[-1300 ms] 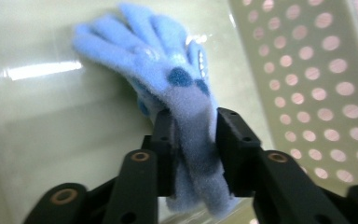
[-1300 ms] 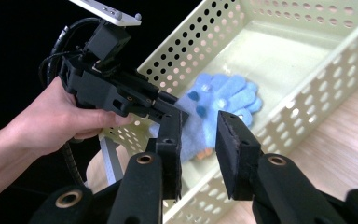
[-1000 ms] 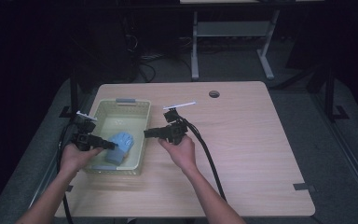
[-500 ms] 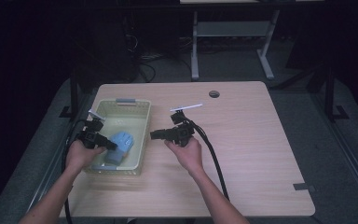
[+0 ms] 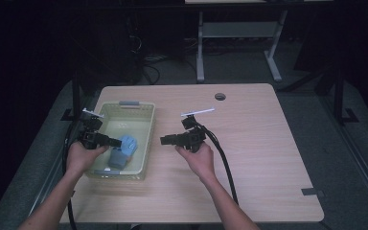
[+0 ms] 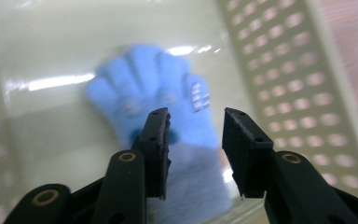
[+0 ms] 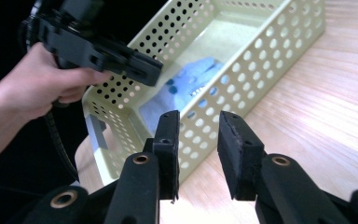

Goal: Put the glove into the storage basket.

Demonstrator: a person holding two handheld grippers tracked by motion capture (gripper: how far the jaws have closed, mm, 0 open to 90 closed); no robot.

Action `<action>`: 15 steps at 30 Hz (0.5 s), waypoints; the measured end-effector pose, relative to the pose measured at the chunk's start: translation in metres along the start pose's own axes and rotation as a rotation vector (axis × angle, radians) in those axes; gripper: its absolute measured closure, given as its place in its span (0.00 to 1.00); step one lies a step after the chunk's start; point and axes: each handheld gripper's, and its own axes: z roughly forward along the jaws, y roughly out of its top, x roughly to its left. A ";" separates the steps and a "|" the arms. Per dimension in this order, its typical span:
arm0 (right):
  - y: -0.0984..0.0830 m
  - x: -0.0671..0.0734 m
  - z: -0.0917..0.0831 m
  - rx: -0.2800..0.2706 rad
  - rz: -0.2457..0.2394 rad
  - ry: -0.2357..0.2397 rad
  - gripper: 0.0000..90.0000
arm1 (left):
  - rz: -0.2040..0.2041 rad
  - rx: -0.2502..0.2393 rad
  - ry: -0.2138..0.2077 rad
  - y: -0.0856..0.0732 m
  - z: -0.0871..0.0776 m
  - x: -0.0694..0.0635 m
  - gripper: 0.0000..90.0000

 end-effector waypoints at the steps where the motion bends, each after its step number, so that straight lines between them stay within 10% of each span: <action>1: -0.001 -0.001 -0.002 -0.006 0.001 -0.002 0.76 | 0.002 -0.007 -0.011 -0.001 -0.001 -0.002 0.66; 15: -0.004 -0.012 -0.027 -0.034 0.020 -0.024 0.71 | 0.065 -0.145 -0.117 0.002 -0.014 -0.037 0.55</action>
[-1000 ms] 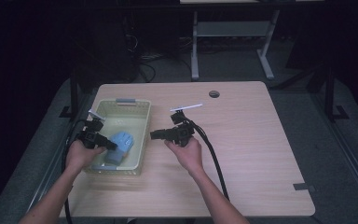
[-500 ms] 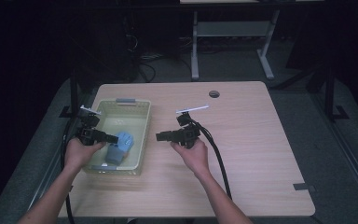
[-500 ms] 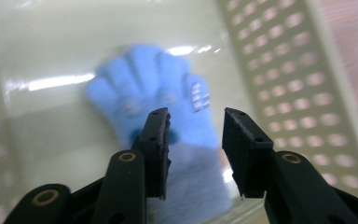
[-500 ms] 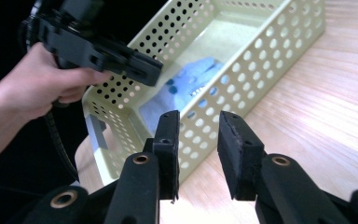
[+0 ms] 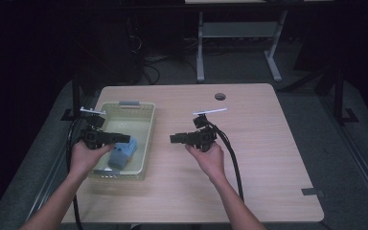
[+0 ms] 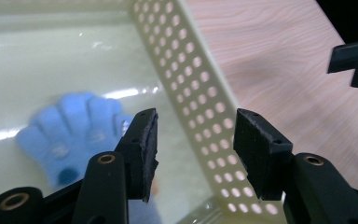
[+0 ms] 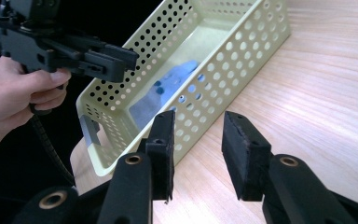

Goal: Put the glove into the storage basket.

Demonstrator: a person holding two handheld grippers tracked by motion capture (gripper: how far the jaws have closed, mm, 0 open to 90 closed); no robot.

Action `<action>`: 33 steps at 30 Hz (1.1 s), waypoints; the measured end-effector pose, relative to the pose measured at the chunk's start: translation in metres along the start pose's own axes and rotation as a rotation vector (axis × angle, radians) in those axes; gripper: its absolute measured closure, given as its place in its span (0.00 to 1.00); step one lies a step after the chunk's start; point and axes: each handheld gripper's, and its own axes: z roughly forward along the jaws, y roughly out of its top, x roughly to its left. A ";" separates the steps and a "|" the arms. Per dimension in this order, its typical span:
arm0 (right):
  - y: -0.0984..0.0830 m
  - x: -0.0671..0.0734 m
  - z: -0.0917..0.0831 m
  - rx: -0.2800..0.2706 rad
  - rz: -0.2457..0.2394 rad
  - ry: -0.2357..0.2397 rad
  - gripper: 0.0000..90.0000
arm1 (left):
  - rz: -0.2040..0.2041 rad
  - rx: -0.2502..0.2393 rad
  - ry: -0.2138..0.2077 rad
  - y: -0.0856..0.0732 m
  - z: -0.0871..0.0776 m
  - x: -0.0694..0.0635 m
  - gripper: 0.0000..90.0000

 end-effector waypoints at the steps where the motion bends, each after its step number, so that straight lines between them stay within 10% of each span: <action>1: 0.000 0.000 -0.002 0.000 0.003 -0.001 0.70 | 0.005 -0.006 -0.006 0.001 0.000 -0.003 0.54; 13: -0.005 -0.012 -0.026 -0.035 0.018 -0.021 0.65 | 0.068 -0.036 -0.090 0.008 0.013 -0.037 0.50; 33: -0.016 -0.029 -0.065 -0.081 0.042 -0.053 0.61 | 0.130 -0.039 -0.106 0.015 0.045 -0.077 0.44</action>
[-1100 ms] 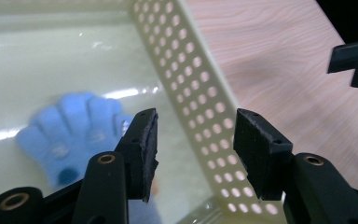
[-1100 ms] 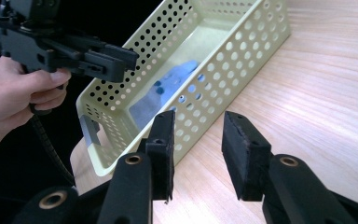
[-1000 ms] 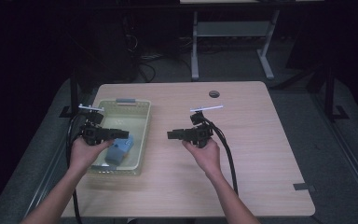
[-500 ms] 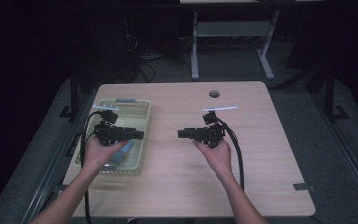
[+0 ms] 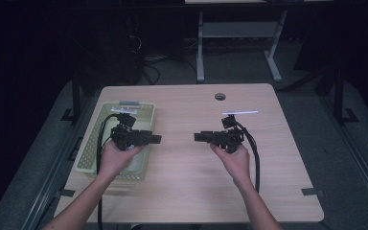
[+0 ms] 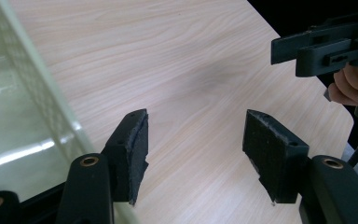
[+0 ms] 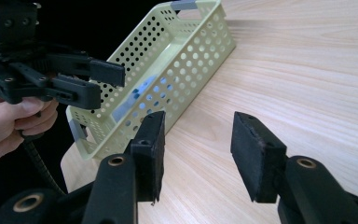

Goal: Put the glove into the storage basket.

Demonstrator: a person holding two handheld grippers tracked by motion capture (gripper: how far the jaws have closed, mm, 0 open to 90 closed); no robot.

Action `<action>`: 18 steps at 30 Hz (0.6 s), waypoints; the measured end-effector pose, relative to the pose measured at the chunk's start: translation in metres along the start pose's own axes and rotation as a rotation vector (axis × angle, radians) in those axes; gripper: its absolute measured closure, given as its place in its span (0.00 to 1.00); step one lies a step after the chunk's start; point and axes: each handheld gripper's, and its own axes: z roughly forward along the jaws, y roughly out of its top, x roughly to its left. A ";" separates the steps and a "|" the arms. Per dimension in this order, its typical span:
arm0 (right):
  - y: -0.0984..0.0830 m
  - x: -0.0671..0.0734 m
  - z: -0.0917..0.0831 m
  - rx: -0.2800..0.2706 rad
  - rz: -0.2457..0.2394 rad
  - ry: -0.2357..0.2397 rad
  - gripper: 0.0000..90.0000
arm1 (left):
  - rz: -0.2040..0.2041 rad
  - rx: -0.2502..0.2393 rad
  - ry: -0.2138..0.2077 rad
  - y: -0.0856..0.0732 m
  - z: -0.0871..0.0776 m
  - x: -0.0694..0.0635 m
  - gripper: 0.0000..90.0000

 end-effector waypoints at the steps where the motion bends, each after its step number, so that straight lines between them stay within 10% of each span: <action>1: -0.001 -0.002 -0.001 -0.001 -0.001 -0.001 0.60 | 0.003 0.002 -0.003 0.000 0.002 -0.002 0.44; 18: -0.010 -0.019 -0.026 -0.025 0.022 -0.032 0.56 | 0.050 0.004 -0.043 0.006 0.028 -0.032 0.38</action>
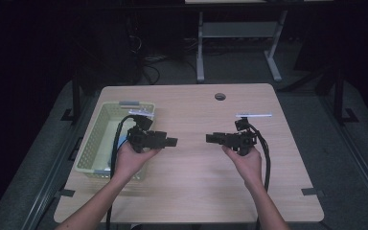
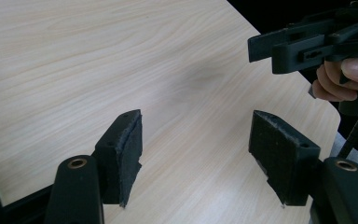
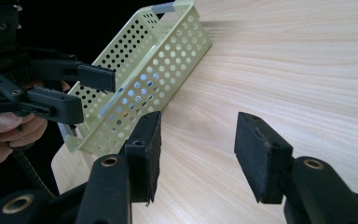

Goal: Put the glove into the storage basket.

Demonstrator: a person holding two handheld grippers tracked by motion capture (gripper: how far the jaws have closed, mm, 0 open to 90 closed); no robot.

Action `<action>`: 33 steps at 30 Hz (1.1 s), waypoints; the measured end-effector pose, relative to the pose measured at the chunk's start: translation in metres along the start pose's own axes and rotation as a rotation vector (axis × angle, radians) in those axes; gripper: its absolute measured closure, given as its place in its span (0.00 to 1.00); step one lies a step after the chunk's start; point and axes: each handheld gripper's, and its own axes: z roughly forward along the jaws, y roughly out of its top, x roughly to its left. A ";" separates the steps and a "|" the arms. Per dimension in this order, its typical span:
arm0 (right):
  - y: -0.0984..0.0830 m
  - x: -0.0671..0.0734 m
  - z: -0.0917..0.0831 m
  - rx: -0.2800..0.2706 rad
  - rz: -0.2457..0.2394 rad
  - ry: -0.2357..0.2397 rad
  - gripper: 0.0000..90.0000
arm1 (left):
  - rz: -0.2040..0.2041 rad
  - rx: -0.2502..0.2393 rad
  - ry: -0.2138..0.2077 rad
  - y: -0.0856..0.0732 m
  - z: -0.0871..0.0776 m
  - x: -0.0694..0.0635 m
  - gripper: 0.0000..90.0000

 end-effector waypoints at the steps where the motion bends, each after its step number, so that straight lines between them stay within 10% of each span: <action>1: 0.000 -0.001 -0.001 -0.002 0.002 -0.002 0.56 | -0.003 -0.002 -0.003 0.000 0.002 -0.001 0.38; 33: -0.012 -0.027 -0.045 -0.037 0.041 -0.070 0.48 | 0.023 0.024 -0.065 0.003 0.039 -0.026 0.32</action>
